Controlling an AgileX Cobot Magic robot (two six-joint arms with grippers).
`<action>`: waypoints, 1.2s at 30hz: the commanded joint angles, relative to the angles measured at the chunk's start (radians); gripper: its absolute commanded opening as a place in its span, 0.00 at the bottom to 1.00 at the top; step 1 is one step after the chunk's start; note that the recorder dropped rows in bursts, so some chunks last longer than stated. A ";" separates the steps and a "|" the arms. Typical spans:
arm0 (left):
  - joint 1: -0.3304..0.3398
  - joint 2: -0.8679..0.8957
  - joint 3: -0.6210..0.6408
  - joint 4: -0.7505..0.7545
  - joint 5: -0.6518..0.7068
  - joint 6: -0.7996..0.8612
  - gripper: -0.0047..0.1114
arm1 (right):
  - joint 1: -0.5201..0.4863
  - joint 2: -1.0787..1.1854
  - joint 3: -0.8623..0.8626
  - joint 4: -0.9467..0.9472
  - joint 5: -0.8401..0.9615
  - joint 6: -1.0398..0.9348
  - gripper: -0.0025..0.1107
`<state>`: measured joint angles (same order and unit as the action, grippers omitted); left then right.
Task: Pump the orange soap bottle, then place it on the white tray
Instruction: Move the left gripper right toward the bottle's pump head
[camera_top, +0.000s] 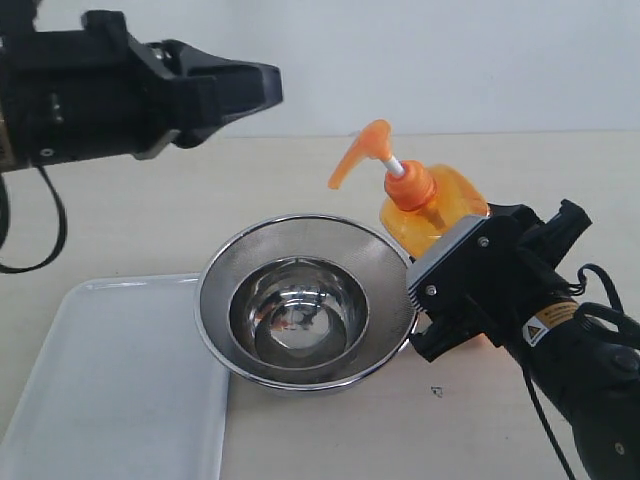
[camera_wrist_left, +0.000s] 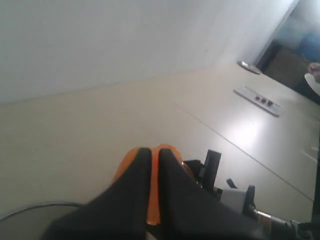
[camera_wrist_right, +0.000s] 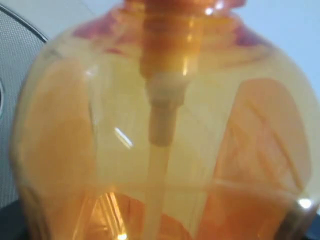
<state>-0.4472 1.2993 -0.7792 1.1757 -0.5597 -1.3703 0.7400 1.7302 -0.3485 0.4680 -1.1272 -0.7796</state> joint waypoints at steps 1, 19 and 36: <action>-0.004 0.108 -0.095 0.171 -0.071 -0.128 0.08 | -0.003 -0.013 -0.003 -0.009 -0.067 -0.023 0.02; -0.004 0.283 -0.217 0.272 -0.132 -0.215 0.08 | -0.003 -0.011 -0.061 0.062 -0.001 -0.097 0.02; -0.004 0.362 -0.211 0.309 -0.191 -0.256 0.08 | -0.001 -0.011 -0.061 -0.017 0.033 -0.058 0.02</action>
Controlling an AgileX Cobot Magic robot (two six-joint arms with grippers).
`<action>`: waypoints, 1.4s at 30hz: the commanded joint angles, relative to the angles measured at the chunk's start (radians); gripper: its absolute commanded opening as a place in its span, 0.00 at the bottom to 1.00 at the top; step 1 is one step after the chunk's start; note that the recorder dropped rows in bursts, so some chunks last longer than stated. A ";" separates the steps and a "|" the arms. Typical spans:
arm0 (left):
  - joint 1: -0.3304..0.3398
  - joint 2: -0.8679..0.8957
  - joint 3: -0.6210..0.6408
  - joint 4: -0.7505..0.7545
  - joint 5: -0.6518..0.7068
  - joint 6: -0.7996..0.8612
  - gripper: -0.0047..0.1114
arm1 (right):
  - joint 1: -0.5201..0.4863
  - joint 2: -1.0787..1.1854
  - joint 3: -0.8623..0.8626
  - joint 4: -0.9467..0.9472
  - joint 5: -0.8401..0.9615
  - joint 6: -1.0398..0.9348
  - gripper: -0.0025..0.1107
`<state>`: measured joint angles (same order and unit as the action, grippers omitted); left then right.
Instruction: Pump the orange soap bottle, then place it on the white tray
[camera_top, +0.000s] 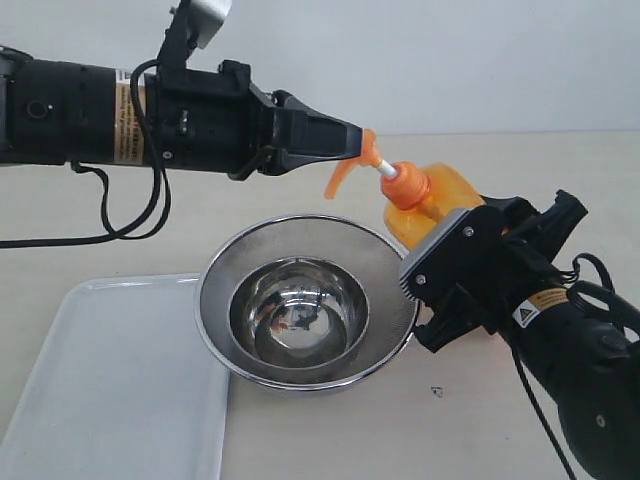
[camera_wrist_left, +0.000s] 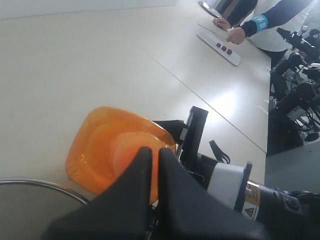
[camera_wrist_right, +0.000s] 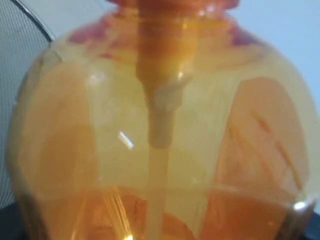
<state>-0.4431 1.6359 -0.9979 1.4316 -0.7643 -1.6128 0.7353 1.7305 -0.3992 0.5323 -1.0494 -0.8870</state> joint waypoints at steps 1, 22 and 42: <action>-0.008 0.025 0.008 0.053 0.013 -0.014 0.08 | 0.003 -0.011 -0.011 -0.086 -0.045 0.057 0.02; -0.056 0.097 0.008 0.046 0.055 0.010 0.08 | 0.005 -0.011 -0.011 -0.144 -0.021 0.096 0.02; 0.054 -0.187 -0.002 0.124 0.053 -0.131 0.08 | 0.005 -0.011 -0.011 -0.067 -0.021 0.089 0.02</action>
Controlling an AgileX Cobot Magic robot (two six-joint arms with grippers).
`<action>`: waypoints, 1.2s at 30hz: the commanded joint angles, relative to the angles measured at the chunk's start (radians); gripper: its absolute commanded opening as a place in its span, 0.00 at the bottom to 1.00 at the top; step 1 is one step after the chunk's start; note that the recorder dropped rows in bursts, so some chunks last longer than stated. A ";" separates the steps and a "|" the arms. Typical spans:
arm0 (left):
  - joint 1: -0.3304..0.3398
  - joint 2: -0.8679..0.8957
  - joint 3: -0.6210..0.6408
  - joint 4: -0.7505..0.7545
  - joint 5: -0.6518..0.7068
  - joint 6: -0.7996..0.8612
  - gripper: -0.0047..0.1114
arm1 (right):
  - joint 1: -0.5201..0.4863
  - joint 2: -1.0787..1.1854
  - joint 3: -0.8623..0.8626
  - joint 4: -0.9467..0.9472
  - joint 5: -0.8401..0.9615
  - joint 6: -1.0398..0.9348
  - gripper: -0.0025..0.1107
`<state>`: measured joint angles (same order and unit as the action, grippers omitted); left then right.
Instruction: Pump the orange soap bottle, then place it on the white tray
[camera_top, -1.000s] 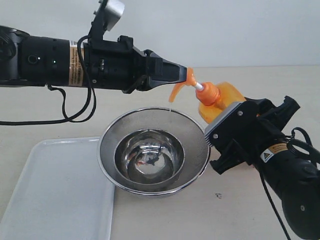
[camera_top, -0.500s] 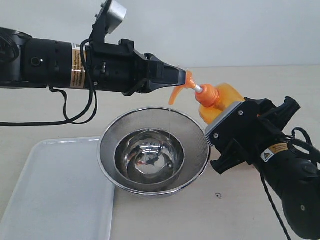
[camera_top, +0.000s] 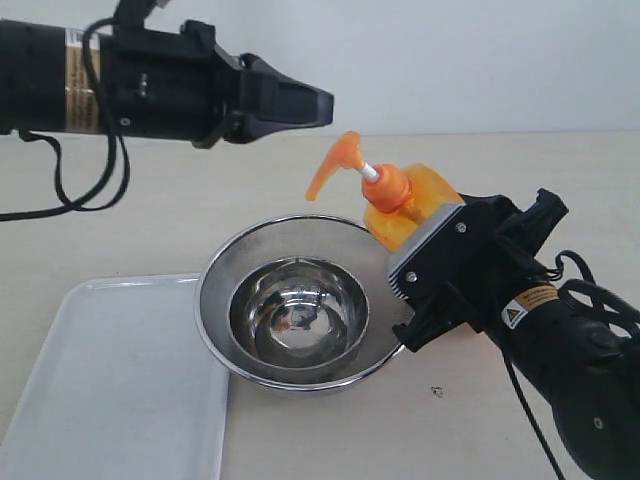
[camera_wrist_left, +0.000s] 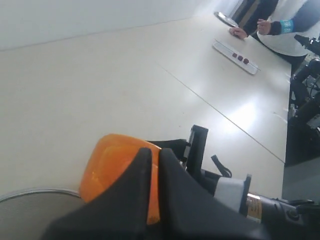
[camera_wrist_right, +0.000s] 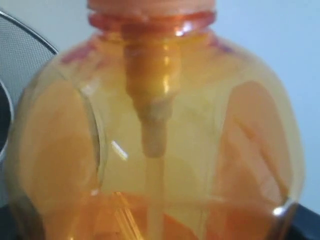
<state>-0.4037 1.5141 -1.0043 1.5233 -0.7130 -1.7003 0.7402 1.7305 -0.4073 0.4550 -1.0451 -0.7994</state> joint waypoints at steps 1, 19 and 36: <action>0.015 -0.076 0.004 0.044 0.012 -0.056 0.08 | 0.000 -0.011 -0.003 0.012 -0.025 0.002 0.02; -0.040 0.089 0.004 -0.019 0.009 0.004 0.08 | 0.000 -0.011 -0.003 0.010 -0.003 0.002 0.02; -0.047 0.203 0.004 -0.016 0.004 0.034 0.08 | 0.000 -0.011 -0.003 -0.049 0.017 0.008 0.02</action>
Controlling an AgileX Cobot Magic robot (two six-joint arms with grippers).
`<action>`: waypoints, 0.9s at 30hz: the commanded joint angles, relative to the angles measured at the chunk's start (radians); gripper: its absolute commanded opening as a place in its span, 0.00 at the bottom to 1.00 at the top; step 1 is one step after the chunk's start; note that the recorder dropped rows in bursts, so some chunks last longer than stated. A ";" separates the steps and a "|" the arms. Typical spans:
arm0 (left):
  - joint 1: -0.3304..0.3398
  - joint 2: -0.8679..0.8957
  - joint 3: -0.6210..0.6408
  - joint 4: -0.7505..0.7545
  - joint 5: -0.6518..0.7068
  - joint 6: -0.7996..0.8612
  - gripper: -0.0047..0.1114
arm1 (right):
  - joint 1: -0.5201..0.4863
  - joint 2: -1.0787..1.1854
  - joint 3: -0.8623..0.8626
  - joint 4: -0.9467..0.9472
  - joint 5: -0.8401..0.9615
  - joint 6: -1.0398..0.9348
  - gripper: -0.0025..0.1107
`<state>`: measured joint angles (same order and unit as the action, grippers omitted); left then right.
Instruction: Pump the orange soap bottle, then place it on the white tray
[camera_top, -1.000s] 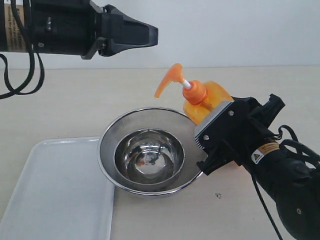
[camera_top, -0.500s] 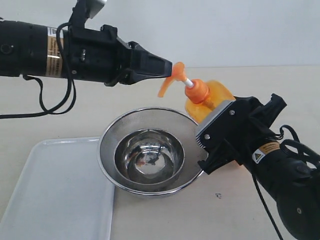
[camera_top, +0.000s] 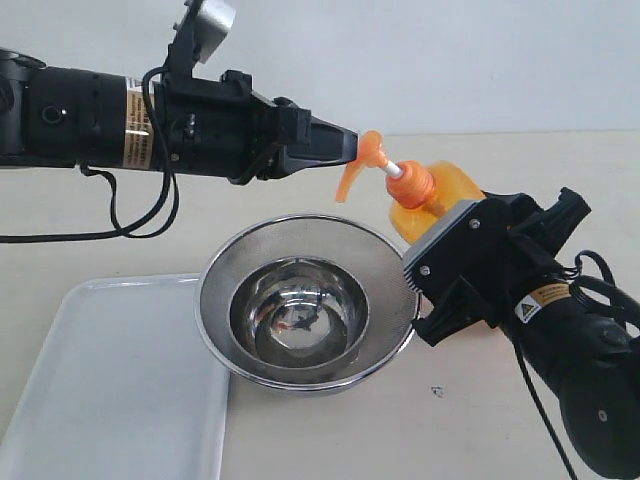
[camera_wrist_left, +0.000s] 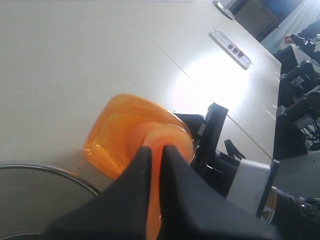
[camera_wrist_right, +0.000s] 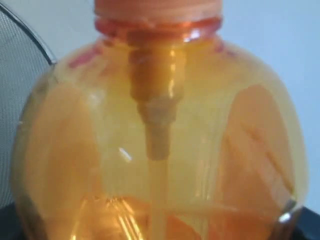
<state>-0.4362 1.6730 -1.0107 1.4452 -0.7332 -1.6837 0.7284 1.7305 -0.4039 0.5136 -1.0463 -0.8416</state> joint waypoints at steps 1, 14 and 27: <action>-0.015 0.046 0.010 0.062 0.025 0.018 0.08 | 0.012 -0.011 -0.006 -0.107 0.019 0.050 0.02; -0.027 0.080 0.010 0.020 0.030 0.057 0.08 | 0.026 -0.011 -0.006 -0.112 0.021 0.052 0.02; -0.046 0.097 0.010 0.008 0.030 0.081 0.08 | 0.047 -0.011 -0.006 -0.103 0.012 0.044 0.02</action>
<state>-0.4486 1.7306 -1.0144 1.3829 -0.7167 -1.6103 0.7402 1.7305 -0.3994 0.5674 -1.0428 -0.8592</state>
